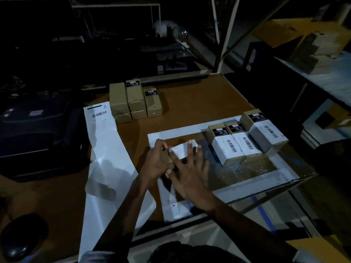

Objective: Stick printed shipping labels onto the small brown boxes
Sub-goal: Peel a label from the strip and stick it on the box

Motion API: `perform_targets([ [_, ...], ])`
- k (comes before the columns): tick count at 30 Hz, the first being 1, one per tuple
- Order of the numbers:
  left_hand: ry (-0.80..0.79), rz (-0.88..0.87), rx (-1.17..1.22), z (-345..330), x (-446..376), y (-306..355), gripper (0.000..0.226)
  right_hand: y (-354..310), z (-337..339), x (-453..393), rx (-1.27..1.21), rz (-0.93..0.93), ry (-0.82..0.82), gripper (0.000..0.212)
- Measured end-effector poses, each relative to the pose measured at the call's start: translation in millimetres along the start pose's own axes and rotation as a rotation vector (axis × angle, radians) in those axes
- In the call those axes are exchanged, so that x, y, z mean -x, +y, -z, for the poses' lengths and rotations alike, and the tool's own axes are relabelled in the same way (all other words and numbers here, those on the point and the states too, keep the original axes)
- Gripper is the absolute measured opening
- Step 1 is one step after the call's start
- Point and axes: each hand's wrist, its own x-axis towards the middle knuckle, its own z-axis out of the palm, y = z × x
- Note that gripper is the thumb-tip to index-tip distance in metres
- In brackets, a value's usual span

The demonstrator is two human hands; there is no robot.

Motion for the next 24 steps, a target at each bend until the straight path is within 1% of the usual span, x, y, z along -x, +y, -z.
perform_targets([
  [1, 0.004, 0.006, -0.002, 0, 0, 0, 0.052, 10, 3, -6, 0.018, -0.027, 0.003, 0.064],
  [4, -0.001, 0.035, -0.048, -2, 0, -2, 0.061, 45, 14, -23, 0.028, -0.206, 0.042, 0.060],
  [6, -0.003, 0.023, -0.073, -2, -1, -3, 0.061, 44, 13, -25, 0.007, -0.263, 0.063, 0.061],
  [8, -0.006, 0.011, -0.036, 0, -3, -4, 0.059, 19, 5, -17, -0.026, -0.195, 0.046, 0.062],
  [10, -0.011, -0.018, -0.022, 1, -2, -3, 0.054, -5, -2, -6, -0.028, -0.068, 0.003, 0.063],
  [11, -0.014, -0.024, -0.020, 1, -1, -1, 0.052, -6, -4, -4, -0.015, -0.026, -0.007, 0.062],
  [12, -0.014, -0.018, -0.027, 1, -1, -2, 0.053, -1, -3, -6, 0.002, -0.021, 0.001, 0.061],
  [14, -0.013, 0.013, -0.038, 1, -1, -3, 0.058, 23, 4, -14, 0.035, -0.101, 0.055, 0.058],
  [16, -0.017, 0.012, -0.048, -1, -2, -6, 0.061, 46, 13, -19, 0.010, -0.229, 0.090, 0.055],
  [18, -0.008, 0.012, -0.061, -2, -2, -8, 0.060, 46, 13, -18, -0.024, -0.294, 0.091, 0.055],
  [20, -0.003, 0.013, -0.066, -1, -3, -7, 0.059, 22, 7, -10, -0.029, -0.237, 0.078, 0.057],
  [22, -0.007, -0.011, -0.031, 0, -4, -8, 0.055, 0, -1, 2, -0.009, -0.103, 0.044, 0.059],
  [23, -0.007, -0.022, -0.015, 0, -3, -8, 0.053, -2, -2, 6, 0.004, -0.055, 0.042, 0.058],
  [24, -0.012, -0.026, -0.019, 0, -2, -7, 0.054, 3, -2, 5, 0.007, -0.052, 0.056, 0.057],
])
